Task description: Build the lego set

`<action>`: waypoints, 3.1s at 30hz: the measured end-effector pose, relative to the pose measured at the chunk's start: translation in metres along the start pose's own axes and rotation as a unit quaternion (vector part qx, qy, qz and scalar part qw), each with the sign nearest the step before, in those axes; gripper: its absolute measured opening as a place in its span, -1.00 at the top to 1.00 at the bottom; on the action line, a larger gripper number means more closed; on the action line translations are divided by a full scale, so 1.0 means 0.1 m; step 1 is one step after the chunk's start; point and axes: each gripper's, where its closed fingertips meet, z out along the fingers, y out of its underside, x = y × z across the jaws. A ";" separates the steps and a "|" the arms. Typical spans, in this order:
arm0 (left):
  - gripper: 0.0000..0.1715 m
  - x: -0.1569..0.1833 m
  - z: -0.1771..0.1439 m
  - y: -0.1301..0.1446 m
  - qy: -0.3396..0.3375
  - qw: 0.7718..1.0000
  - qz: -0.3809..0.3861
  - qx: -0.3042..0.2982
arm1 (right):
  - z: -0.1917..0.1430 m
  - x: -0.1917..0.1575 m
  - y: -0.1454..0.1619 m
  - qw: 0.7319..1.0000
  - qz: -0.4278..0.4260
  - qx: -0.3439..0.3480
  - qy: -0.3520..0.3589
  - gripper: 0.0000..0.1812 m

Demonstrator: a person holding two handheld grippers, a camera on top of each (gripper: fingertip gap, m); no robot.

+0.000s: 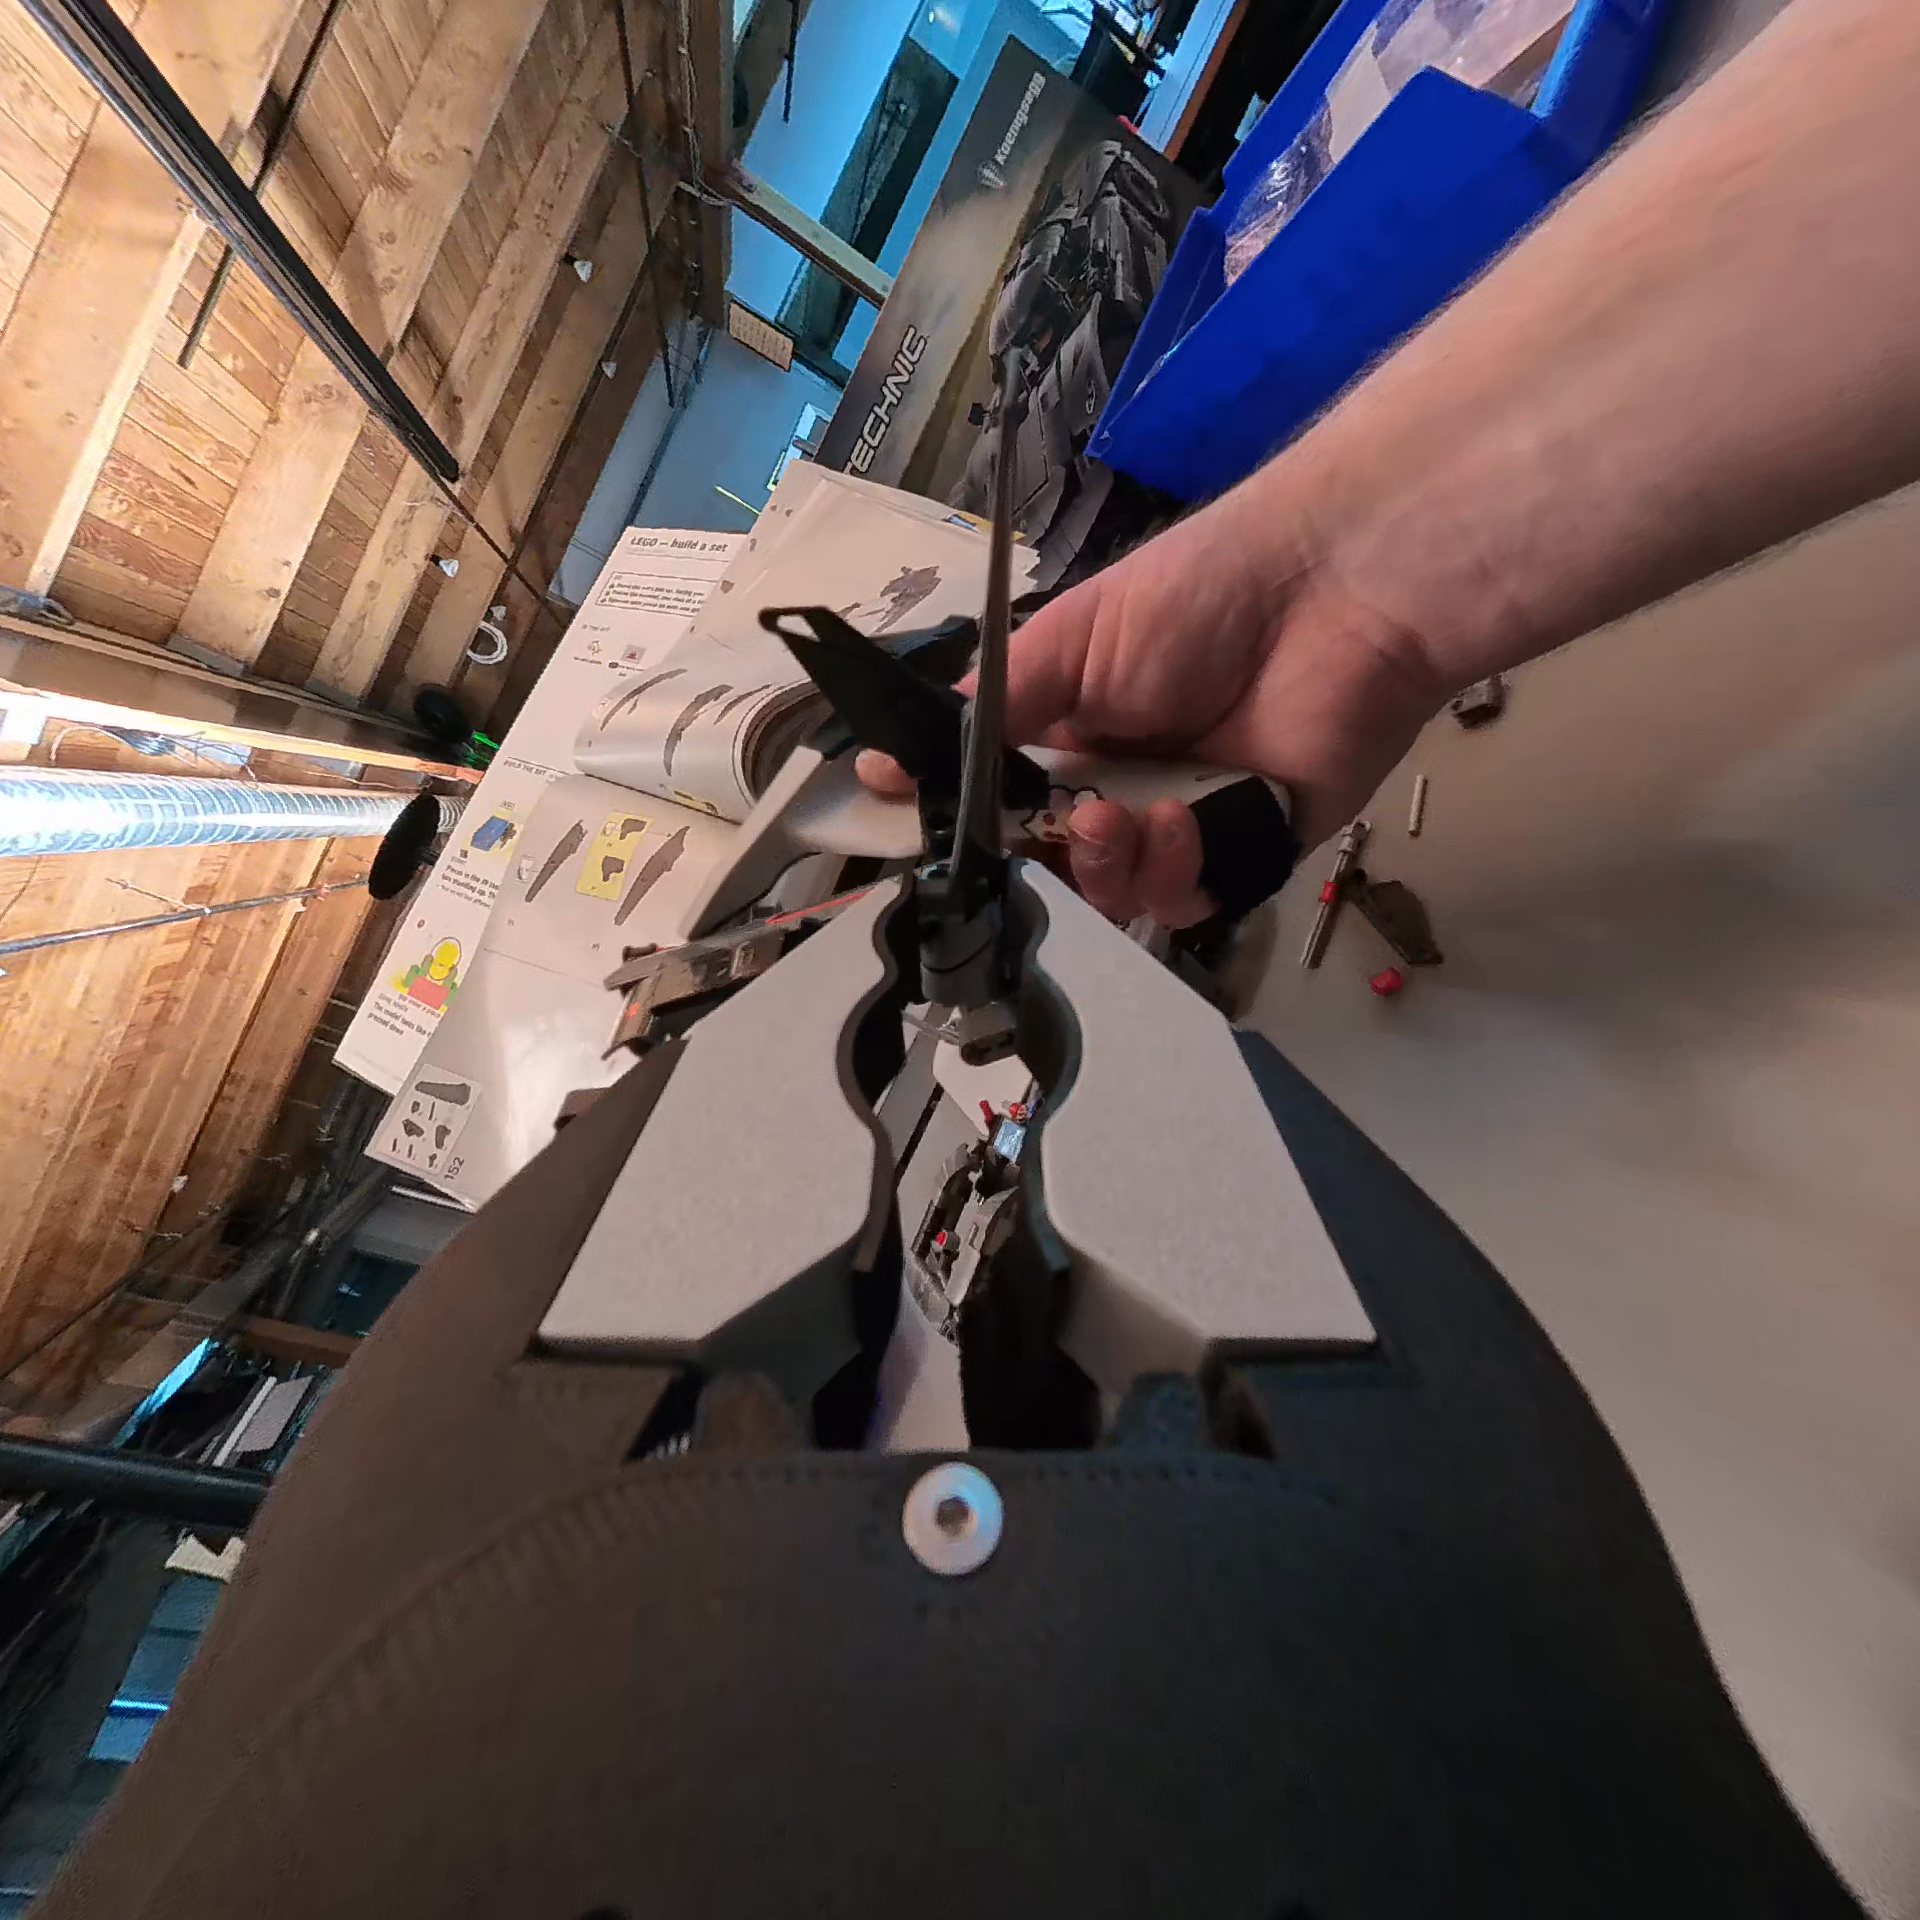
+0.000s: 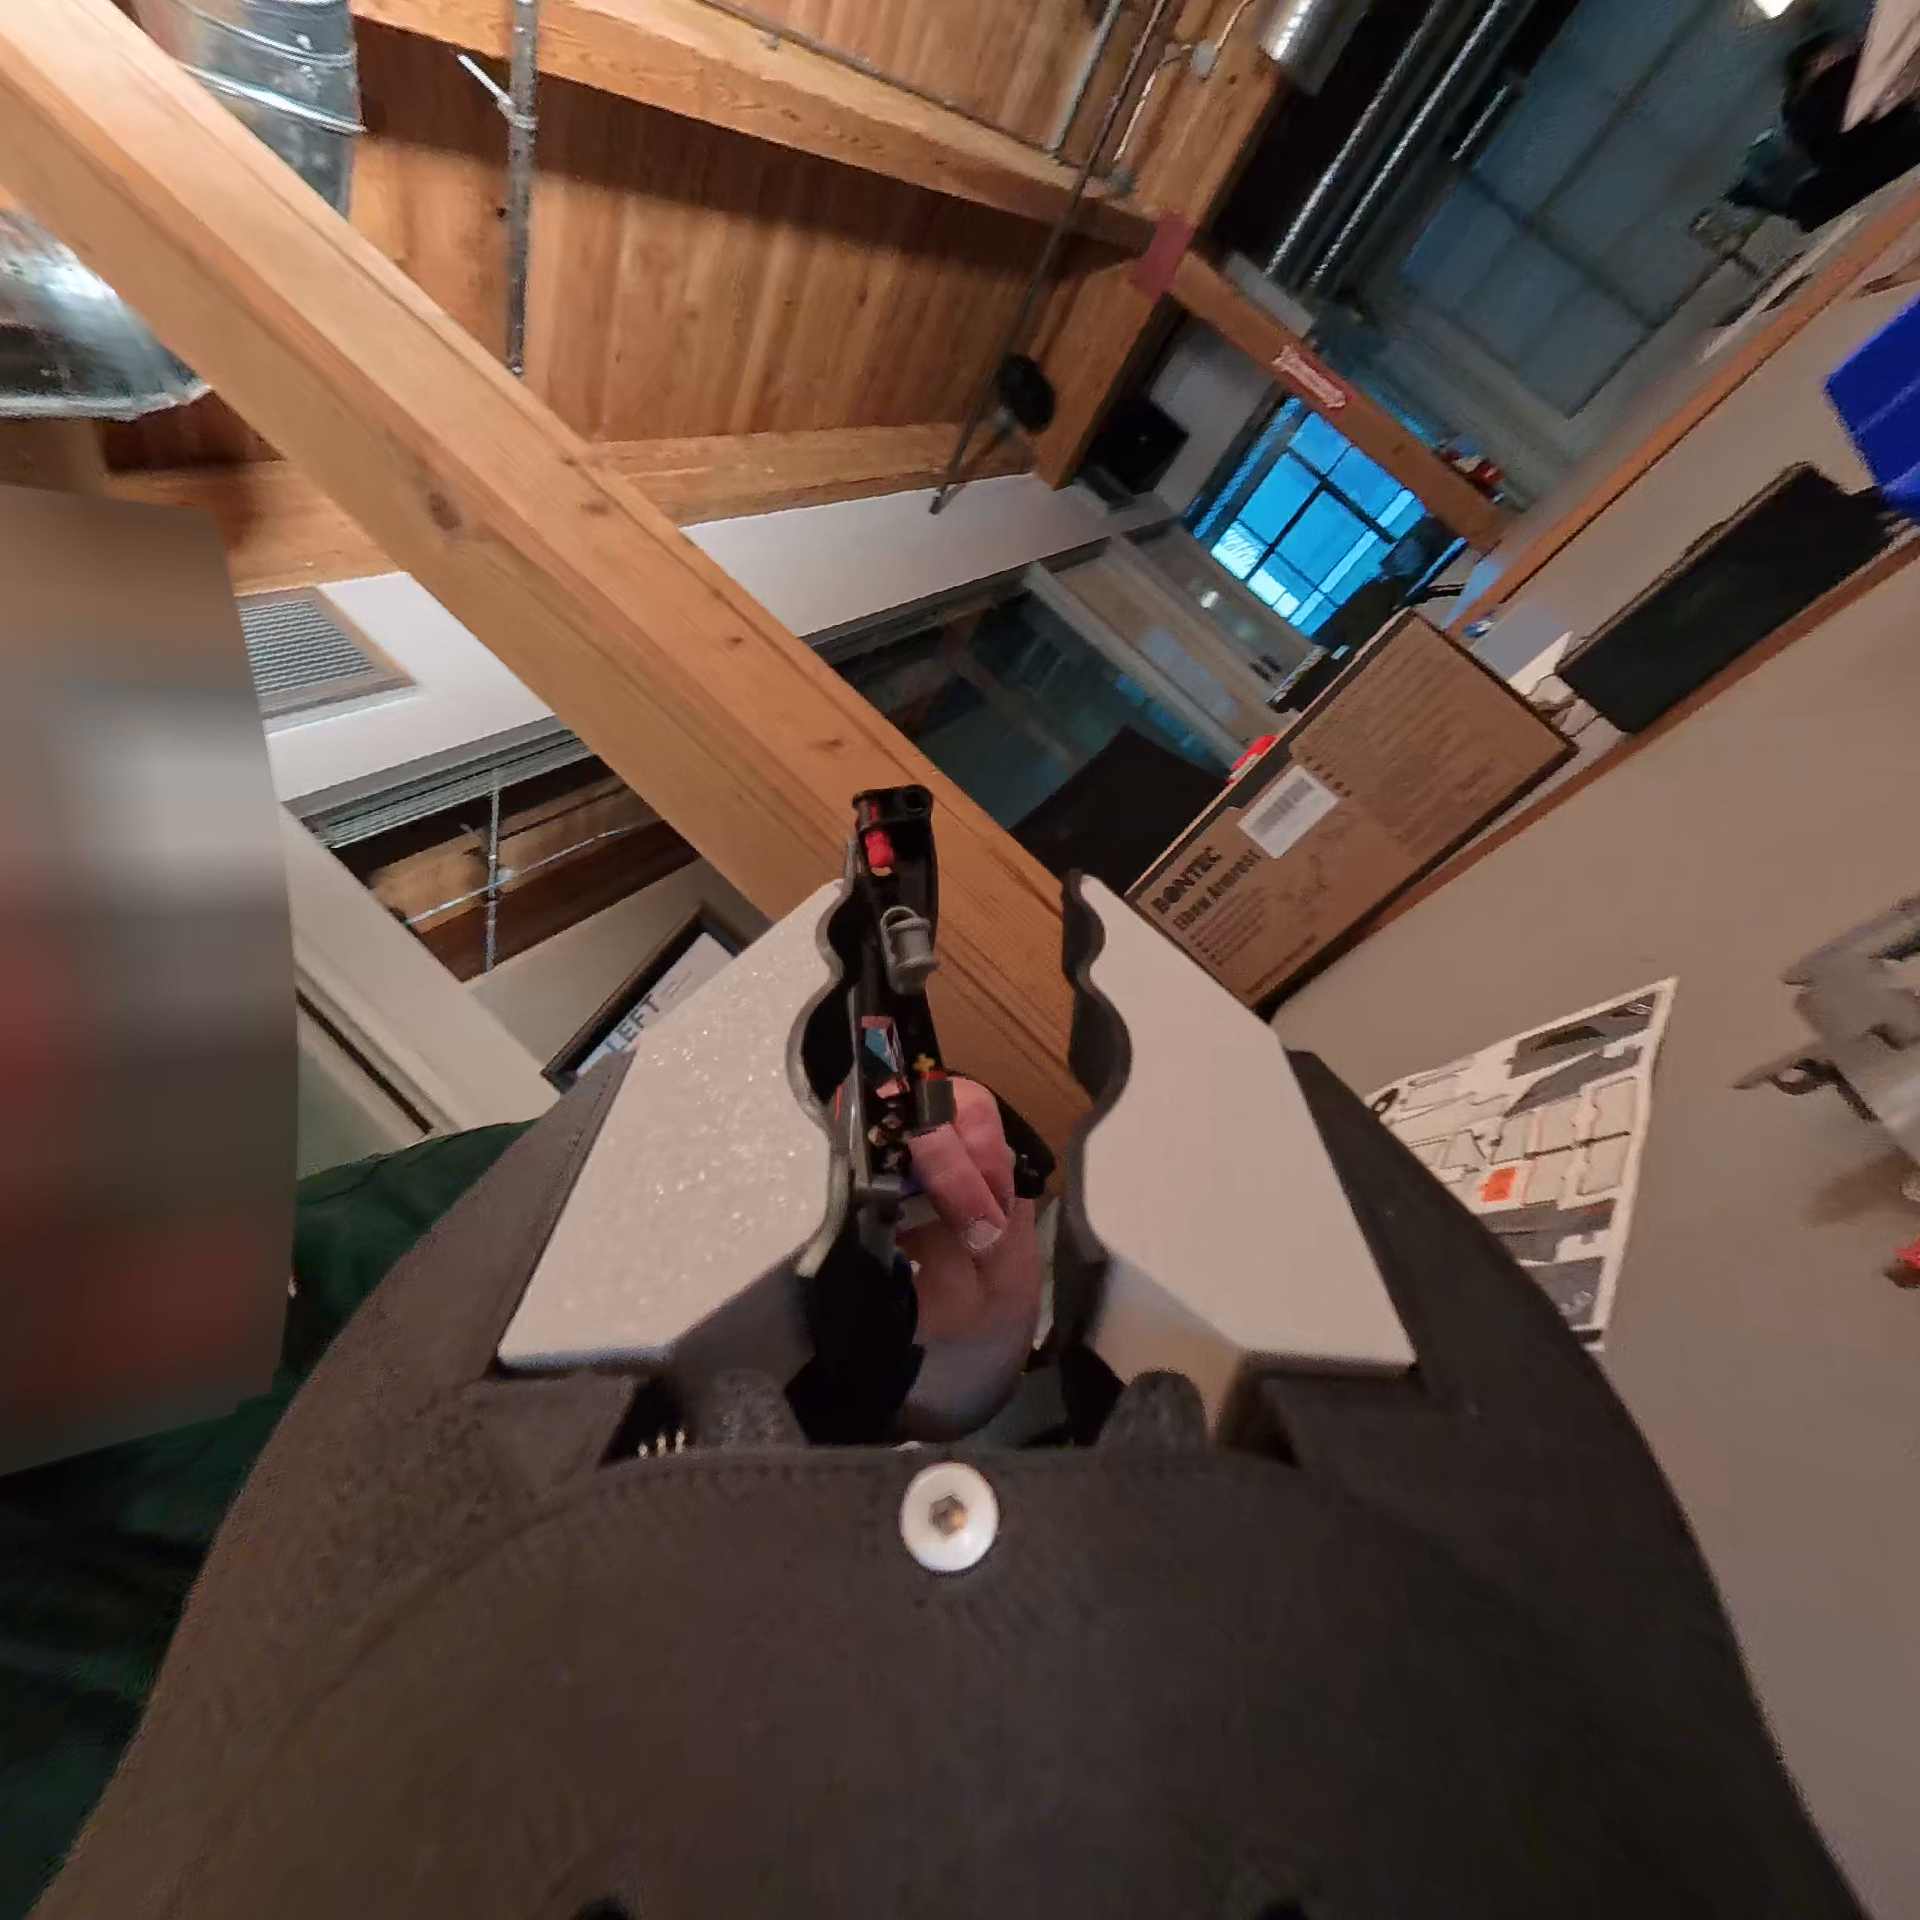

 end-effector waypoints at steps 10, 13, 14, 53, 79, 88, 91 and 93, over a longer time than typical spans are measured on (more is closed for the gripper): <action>0.86 -0.21 0.03 0.09 -0.013 0.999 0.045 -0.017 | -0.46 -0.09 -0.16 0.985 -0.100 0.032 0.140 0.53; 0.85 -0.29 0.05 0.12 -0.013 0.998 0.064 -0.022 | -0.52 -0.36 -0.10 0.973 -0.156 -0.003 0.172 0.64; 0.85 -0.32 0.06 0.14 -0.015 0.997 0.071 -0.026 | -0.52 -0.45 -0.08 0.966 -0.177 -0.020 0.186 0.66; 0.85 -0.58 0.15 0.13 -0.015 0.989 0.146 -0.037 | -0.16 -0.71 0.25 0.910 -0.259 -0.170 0.276 0.99; 0.85 -0.60 0.15 0.11 -0.015 0.988 0.149 -0.032 | -0.15 -0.74 0.24 0.912 -0.263 -0.157 0.273 0.99; 0.85 -0.59 0.16 0.09 -0.013 0.988 0.149 -0.030 | -0.17 -0.76 0.24 0.911 -0.271 -0.145 0.276 0.99; 0.85 -0.59 0.16 0.08 -0.013 0.988 0.149 -0.029 | -0.17 -0.77 0.24 0.910 -0.273 -0.141 0.278 0.99; 0.85 -0.58 0.17 0.08 -0.013 0.988 0.149 -0.029 | -0.18 -0.77 0.24 0.908 -0.276 -0.141 0.280 0.99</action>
